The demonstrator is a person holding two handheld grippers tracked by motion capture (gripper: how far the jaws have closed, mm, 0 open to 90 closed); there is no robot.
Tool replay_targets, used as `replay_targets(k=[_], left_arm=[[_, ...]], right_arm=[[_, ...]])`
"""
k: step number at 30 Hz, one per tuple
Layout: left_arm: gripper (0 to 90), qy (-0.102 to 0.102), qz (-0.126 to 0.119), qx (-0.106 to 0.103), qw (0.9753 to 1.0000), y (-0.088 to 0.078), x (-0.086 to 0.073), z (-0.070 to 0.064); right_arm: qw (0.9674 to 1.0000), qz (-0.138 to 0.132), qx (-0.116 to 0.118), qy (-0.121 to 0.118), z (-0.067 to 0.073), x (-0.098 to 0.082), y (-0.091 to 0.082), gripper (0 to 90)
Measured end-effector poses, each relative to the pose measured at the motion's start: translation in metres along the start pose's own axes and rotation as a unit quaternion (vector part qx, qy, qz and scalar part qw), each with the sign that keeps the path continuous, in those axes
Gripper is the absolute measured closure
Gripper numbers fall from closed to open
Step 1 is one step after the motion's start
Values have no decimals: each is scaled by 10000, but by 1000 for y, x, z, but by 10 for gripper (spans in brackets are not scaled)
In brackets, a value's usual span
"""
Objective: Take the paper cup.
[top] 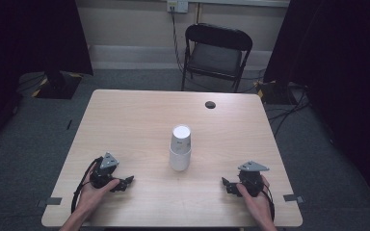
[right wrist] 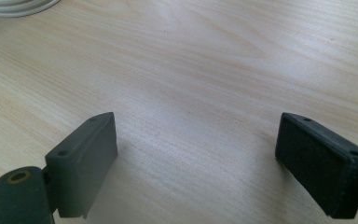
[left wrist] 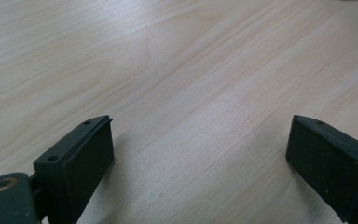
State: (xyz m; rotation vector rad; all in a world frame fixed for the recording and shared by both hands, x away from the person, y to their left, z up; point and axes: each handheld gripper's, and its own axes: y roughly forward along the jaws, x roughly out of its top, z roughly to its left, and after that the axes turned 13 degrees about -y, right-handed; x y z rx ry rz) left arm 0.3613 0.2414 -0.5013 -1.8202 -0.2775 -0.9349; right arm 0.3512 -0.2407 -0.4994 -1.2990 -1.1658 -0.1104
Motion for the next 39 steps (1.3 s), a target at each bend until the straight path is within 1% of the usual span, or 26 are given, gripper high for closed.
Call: replay_targets(k=[2, 3, 5, 6, 7, 9, 10, 12, 15, 16, 18, 19, 21, 22, 24, 25, 26, 27, 28, 32, 33, 34, 35, 36, 37, 39], left_arm=[[73, 14, -13, 10, 10000, 0, 0, 0], [81, -21, -21, 1, 10000, 0, 0, 1], [89, -13, -38, 15, 10000, -1, 0, 1], [134, -46, -33, 75, 10000, -3, 1, 2], [171, -131, -27, 113, 9998, -5, 1, 2], [176, -170, 5, 95, 9998, -6, 1, 2], [176, -207, 21, 37, 9998, -7, 1, 2], [175, -164, 95, 8, 9998, -9, 0, -1], [185, -140, 51, -190, 9997, -13, 3, -4], [185, -140, 51, -190, 9997, -13, 3, -4], [188, -52, 76, -287, 9995, -16, 7, -6], [193, -90, 29, -343, 9994, -18, 7, -7], [198, -59, -46, -423, 9991, -21, 9, -8], [202, -26, -120, -446, 9989, -23, 10, -9], [205, -47, -149, -497, 9986, -25, 10, -11], [221, -47, -266, -525, 9983, -29, 12, -14], [233, -47, -266, -525, 9983, -29, 12, -14], [234, -128, -332, -608, 9975, -31, 12, -16], [234, -244, -491, -749, 9957, -34, 14, -18], [258, -288, -632, -938, 9932, -39, 18, -23], [269, -288, -632, -938, 9932, -39, 18, -23], [272, -347, -662, -1019, 9920, -43, 19, -25], [273, -335, -712, -1035, 9915, -44, 19, -27], [278, -295, -716, -1007, 9919, -46, 20, -28], [278, -266, -745, -1019, 9916, -48, 20, -30], [278, -261, -802, -1097, 9904, -50, 23, -33]], right_arm=[[10000, 0, 1, 1, 0, 0, 0, 123], [10000, -9, 39, -30, -1, 0, 0, 119], [10000, -17, 78, -45, -2, 0, 1, 117], [9999, -26, 134, -100, -4, 0, 1, 114], [9997, -33, 177, -139, -5, 0, 2, 112], [9996, -32, 210, -160, -6, 0, 2, 112], [9995, -42, 243, -190, -7, 0, 2, 110], [9991, -56, 310, -269, -9, 1, 3, 110], [9986, -71, 404, -346, -11, 1, 4, 105], [9986, -71, 404, -346, -11, 1, 4, 105], [9981, -90, 457, -406, -12, 1, 5, 105], [9981, -89, 453, -408, -12, 1, 5, 105], [9981, -90, 457, -407, -12, 1, 5, 104], [9981, -86, 460, -404, -12, 1, 5, 104], [9981, -86, 461, -404, -12, 1, 5, 104], [9981, -87, 460, -405, -12, 1, 5, 105], [9981, -90, 457, -410, -12, 1, 5, 105], [9981, -91, 460, -405, -12, 1, 5, 105], [9981, -90, 461, -403, -12, 1, 5, 104], [9980, -88, 471, -415, -12, 1, 5, 105], [9980, -88, 471, -415, -12, 1, 5, 105], [9979, -96, 487, -422, -13, 1, 5, 105], [9979, -96, 486, -423, -13, 1, 5, 105], [9979, -96, 486, -423, -13, 1, 5, 105], [9979, -96, 487, -422, -13, 1, 5, 104], [9979, -97, 489, -424, -13, 1, 5, 105]])
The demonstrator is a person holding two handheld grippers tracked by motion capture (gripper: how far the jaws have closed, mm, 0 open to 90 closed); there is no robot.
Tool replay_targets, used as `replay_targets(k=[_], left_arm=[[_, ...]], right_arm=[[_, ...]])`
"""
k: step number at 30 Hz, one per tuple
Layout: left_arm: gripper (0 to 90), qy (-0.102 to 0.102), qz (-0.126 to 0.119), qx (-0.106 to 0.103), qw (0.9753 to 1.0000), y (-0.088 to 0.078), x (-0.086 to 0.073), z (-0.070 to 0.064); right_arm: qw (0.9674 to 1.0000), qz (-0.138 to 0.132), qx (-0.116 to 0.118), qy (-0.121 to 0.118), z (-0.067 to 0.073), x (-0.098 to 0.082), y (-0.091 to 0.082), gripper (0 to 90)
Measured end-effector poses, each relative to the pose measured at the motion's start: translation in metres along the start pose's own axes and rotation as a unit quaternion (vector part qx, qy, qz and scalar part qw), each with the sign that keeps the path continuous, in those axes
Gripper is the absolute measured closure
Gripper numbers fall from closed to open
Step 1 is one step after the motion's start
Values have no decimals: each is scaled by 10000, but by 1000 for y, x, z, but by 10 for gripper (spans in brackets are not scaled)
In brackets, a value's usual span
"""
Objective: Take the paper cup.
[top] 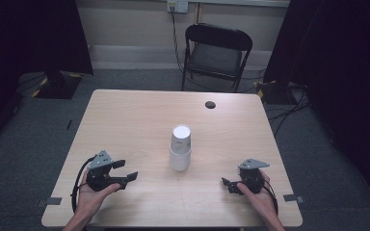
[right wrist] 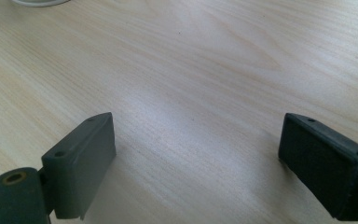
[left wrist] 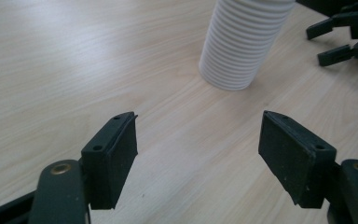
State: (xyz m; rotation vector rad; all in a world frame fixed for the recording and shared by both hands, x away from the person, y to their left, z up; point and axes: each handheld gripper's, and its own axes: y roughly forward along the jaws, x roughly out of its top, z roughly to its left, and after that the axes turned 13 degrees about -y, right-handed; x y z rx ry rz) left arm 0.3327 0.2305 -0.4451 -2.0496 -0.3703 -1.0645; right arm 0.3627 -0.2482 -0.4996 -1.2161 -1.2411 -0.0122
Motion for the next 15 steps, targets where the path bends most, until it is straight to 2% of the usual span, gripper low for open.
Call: replay_targets(k=[5, 6, 15], left_arm=[[325, 44, -162, -206, 9996, -2, 9, -8], [325, 154, -228, -333, 9991, -1, 16, -14], [290, 326, -400, -476, 9975, 9, 35, -26]], right_arm=[[10000, 1, -2, -1, 0, 0, 0, 104], [10000, 1, -2, 0, 0, 0, 0, 105], [10000, 0, -2, -1, 0, 0, 0, 104]])
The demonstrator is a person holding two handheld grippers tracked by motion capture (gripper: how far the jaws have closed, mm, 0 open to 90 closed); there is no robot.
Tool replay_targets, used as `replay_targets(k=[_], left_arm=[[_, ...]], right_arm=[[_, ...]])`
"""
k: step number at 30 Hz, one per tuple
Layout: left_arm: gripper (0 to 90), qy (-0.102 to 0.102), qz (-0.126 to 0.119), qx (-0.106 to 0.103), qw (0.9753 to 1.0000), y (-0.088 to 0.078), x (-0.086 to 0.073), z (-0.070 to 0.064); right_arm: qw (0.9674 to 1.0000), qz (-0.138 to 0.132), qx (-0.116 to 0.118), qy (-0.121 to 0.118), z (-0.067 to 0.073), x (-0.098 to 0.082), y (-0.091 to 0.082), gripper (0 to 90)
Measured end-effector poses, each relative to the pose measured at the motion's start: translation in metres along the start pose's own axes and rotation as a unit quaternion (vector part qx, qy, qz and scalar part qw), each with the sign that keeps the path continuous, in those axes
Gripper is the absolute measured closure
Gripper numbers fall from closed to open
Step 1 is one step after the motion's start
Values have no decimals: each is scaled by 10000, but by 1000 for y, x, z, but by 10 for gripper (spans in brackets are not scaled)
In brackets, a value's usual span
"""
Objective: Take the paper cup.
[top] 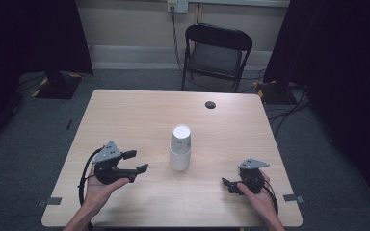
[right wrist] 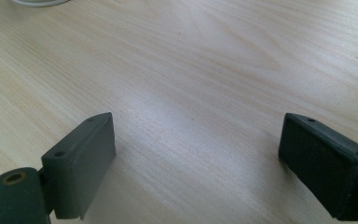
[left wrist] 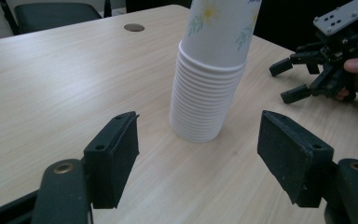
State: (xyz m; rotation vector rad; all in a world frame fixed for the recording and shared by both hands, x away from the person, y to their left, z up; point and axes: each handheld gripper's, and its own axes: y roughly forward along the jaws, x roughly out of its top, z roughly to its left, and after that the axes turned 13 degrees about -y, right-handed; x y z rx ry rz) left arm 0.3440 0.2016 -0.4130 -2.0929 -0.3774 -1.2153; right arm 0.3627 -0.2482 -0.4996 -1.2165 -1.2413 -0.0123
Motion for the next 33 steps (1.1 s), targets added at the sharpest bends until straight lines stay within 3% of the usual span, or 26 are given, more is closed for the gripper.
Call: replay_targets(k=[5, 13, 19, 23, 33], left_arm=[[279, -10, 10, -153, 9999, 10, 11, -8], [256, 131, 13, -208, 9997, 20, 25, -17], [246, 74, 17, -313, 9995, 26, 34, -20], [258, 264, 8, -329, 9991, 31, 40, -24], [243, 306, -72, -450, 9985, 44, 60, -29]], right_arm=[[10000, -1, 2, 1, 0, 0, 0, 104], [10000, 0, 1, 1, 0, 0, 0, 105], [10000, 0, 1, 0, 0, 0, 0, 104], [10000, 0, 1, 0, 0, 0, 0, 104], [10000, -1, 1, 0, 0, 0, 0, 104]])
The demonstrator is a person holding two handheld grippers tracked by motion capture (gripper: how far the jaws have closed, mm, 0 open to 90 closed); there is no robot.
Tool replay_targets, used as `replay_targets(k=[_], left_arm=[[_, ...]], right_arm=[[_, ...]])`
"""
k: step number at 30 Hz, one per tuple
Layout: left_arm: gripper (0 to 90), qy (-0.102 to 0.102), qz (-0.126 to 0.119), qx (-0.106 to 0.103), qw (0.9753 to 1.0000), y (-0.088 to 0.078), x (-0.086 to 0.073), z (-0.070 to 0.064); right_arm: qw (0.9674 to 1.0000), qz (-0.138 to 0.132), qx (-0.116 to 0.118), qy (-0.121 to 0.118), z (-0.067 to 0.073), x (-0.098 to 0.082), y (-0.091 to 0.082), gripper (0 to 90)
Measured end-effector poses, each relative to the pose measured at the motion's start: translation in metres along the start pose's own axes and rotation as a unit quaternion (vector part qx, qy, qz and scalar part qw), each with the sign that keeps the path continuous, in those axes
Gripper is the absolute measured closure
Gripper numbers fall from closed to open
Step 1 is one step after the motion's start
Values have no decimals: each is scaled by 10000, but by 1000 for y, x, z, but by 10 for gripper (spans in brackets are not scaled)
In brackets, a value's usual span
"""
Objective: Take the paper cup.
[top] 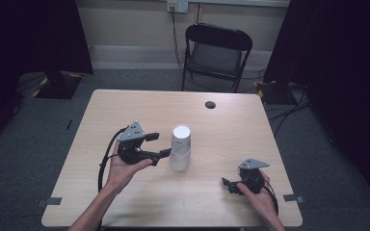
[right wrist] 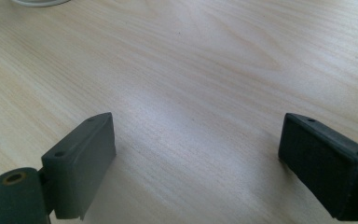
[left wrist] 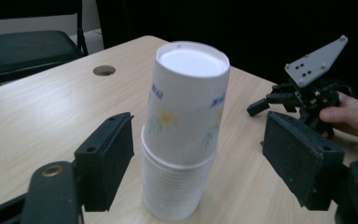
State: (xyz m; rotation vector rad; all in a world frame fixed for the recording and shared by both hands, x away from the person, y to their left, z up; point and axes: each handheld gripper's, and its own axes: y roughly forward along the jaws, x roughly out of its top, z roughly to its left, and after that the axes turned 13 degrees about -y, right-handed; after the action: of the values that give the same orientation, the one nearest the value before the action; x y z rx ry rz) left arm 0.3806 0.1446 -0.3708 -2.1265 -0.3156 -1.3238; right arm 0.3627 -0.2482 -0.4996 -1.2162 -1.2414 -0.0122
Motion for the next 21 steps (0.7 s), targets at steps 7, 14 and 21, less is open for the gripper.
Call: replay_targets(k=[7, 14, 21], left_arm=[[159, 128, 164, 7, 9998, 13, 1, -1], [167, 70, 158, -20, 9998, 27, 9, 0], [167, 110, 169, -92, 9998, 41, 15, 1]], right_arm=[[10000, -3, 8, -3, 0, 0, 0, 104], [10000, 0, 8, -12, 0, 0, 0, 104], [10000, 1, 9, -7, 0, 0, 0, 104]])
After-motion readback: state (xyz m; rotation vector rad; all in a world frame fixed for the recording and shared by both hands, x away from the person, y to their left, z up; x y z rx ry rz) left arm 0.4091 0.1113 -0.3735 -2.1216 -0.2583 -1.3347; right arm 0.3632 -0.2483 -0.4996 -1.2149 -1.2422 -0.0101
